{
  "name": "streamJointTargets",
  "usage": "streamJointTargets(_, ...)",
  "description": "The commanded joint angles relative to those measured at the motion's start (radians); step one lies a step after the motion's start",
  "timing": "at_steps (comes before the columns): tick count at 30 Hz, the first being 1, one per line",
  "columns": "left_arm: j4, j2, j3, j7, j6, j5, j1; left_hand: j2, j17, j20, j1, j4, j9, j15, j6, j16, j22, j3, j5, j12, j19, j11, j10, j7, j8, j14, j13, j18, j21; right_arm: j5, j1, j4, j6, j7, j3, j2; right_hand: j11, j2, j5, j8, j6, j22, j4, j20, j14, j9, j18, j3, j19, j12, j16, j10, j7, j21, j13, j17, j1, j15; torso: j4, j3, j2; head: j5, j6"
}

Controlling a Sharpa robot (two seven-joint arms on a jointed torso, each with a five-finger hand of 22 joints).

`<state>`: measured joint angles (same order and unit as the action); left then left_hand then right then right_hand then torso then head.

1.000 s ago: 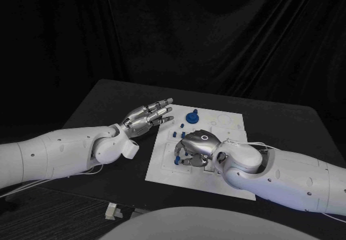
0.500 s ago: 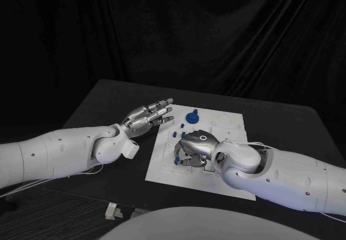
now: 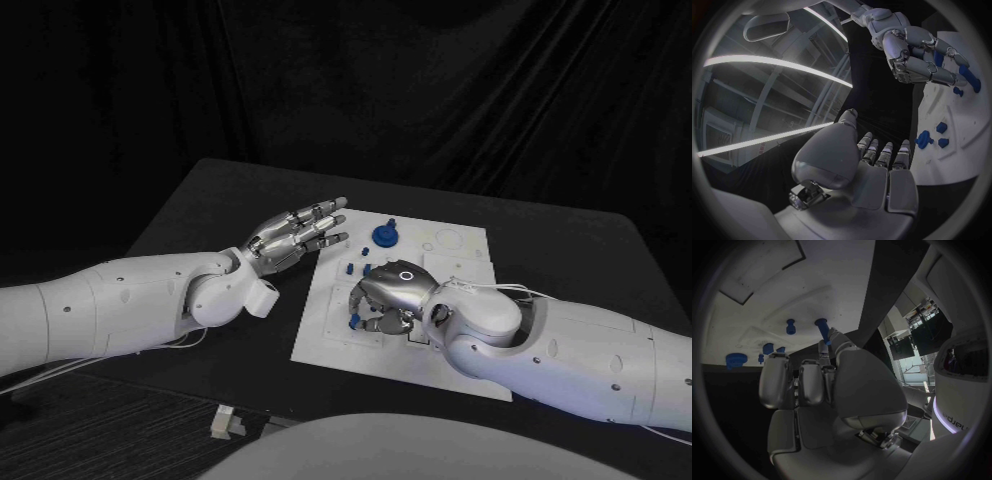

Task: Assemble the parts on the task board

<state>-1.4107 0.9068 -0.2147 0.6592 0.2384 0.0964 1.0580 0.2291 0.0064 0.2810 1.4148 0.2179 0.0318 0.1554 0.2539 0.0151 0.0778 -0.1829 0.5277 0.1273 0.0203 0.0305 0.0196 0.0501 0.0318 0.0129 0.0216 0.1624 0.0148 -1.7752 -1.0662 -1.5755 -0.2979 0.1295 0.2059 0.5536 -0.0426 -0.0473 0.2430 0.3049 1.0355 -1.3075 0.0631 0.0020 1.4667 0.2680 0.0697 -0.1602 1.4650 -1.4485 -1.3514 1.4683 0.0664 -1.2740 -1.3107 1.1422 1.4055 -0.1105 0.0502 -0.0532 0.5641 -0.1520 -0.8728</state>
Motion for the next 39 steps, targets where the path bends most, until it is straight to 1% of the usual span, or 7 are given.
streamJointTargets(1,-0.001,-0.002,0.001,0.008,0.012,-0.005,-0.002,0.011,0.002,0.003,0.003,-0.001,0.001,0.010,-0.007,0.006,0.000,0.002,0.005,0.002,-0.001,0.008,-0.001,0.002,0.002,-0.001,0.001,0.017,0.000,-0.008,0.004,0.002,0.028,0.010,0.002,0.002,0.009,-0.026,-0.019,-0.045,-0.029,-0.182,0.005,0.006,0.036,0.002,-0.009,0.011,0.018,0.008,0.004,0.023,-0.013,0.005,-0.026,-0.006,-0.017,0.007,0.0003,-0.0001,0.000,0.000,0.000)
streamJointTargets(9,-0.001,-0.001,0.001,0.007,0.012,-0.005,-0.002,0.011,0.002,0.003,0.003,-0.001,0.001,0.010,-0.007,0.006,0.000,0.002,0.005,0.002,-0.001,0.008,-0.001,0.002,0.002,-0.001,0.001,0.017,0.000,-0.008,0.004,-0.003,0.022,0.008,0.002,0.014,-0.002,-0.065,-0.097,-0.190,-0.266,-0.179,0.027,0.006,0.034,-0.061,-0.006,0.031,0.015,0.017,0.012,0.016,-0.016,0.015,-0.012,-0.021,-0.036,0.005,0.0000,0.0000,0.001,-0.003,0.000)
streamJointTargets(12,0.000,-0.001,0.001,0.007,0.011,-0.005,-0.002,0.011,0.002,0.003,0.003,-0.001,0.001,0.010,-0.007,0.006,0.000,0.002,0.005,0.002,-0.001,0.008,-0.001,0.002,0.002,-0.001,0.001,0.017,0.000,-0.008,0.004,-0.012,0.000,0.003,0.002,0.024,-0.007,-0.081,-0.116,-0.206,-0.298,-0.180,0.049,0.003,0.034,-0.078,-0.006,0.035,0.015,0.018,0.012,0.016,-0.022,0.014,-0.011,-0.021,-0.036,0.001,-0.0002,-0.0003,0.000,-0.004,0.000)
streamJointTargets(17,0.000,0.001,0.001,0.008,0.011,-0.005,-0.002,0.012,0.002,0.003,0.004,-0.002,0.001,0.010,-0.006,0.006,0.000,0.003,0.006,0.002,-0.001,0.007,-0.001,0.004,0.002,-0.001,0.001,0.016,0.000,-0.008,-0.002,-0.037,-0.032,-0.004,0.002,0.049,-0.009,-0.094,-0.143,-0.206,-0.300,-0.179,0.076,0.002,0.034,-0.086,-0.006,0.039,0.015,0.020,0.014,0.015,-0.023,0.017,-0.008,-0.024,-0.037,0.000,-0.0005,-0.0001,0.000,-0.004,0.000)
streamJointTargets(25,-0.001,0.002,0.001,0.010,0.010,-0.005,-0.002,0.012,0.001,0.003,0.004,-0.002,0.001,0.010,-0.006,0.006,0.002,0.002,0.006,0.003,-0.001,0.007,-0.001,0.004,0.002,-0.001,0.001,0.016,0.000,0.020,-0.044,-0.110,-0.167,-0.037,0.001,0.130,-0.009,-0.139,-0.188,-0.194,-0.283,-0.181,0.223,0.001,0.036,-0.107,-0.007,0.069,0.017,0.016,0.009,0.018,-0.021,0.011,-0.014,-0.017,-0.079,0.001,-0.0003,-0.0001,0.000,-0.003,0.000)
streamJointTargets(31,-0.002,0.005,0.001,0.013,0.009,-0.005,-0.002,0.011,0.002,0.003,0.004,-0.003,0.001,0.010,-0.006,0.007,0.003,0.002,0.005,0.003,0.000,0.008,-0.001,0.003,0.002,-0.001,0.001,0.017,0.001,0.125,-0.103,-0.160,-0.240,-0.041,0.001,0.214,-0.002,-0.099,-0.143,-0.155,-0.211,-0.183,0.225,0.004,0.039,-0.099,-0.009,0.060,0.020,0.007,0.000,0.024,-0.011,0.002,-0.029,-0.005,-0.110,0.006,-0.0007,-0.0001,-0.001,-0.003,0.000)
streamJointTargets(39,-0.002,0.005,0.001,0.016,0.006,-0.005,-0.002,0.009,0.002,0.003,0.004,-0.003,0.001,0.010,-0.005,0.007,0.005,0.001,0.005,0.005,0.001,0.008,0.000,0.002,0.002,0.000,0.001,0.017,0.001,0.348,-0.191,-0.191,-0.189,0.033,0.002,0.315,0.017,-0.029,-0.053,-0.059,-0.031,-0.187,0.226,0.016,0.041,-0.044,-0.012,0.066,0.024,-0.009,-0.011,0.033,-0.005,-0.013,-0.053,0.007,-0.253,0.021,0.0000,-0.0002,0.000,0.007,0.000)
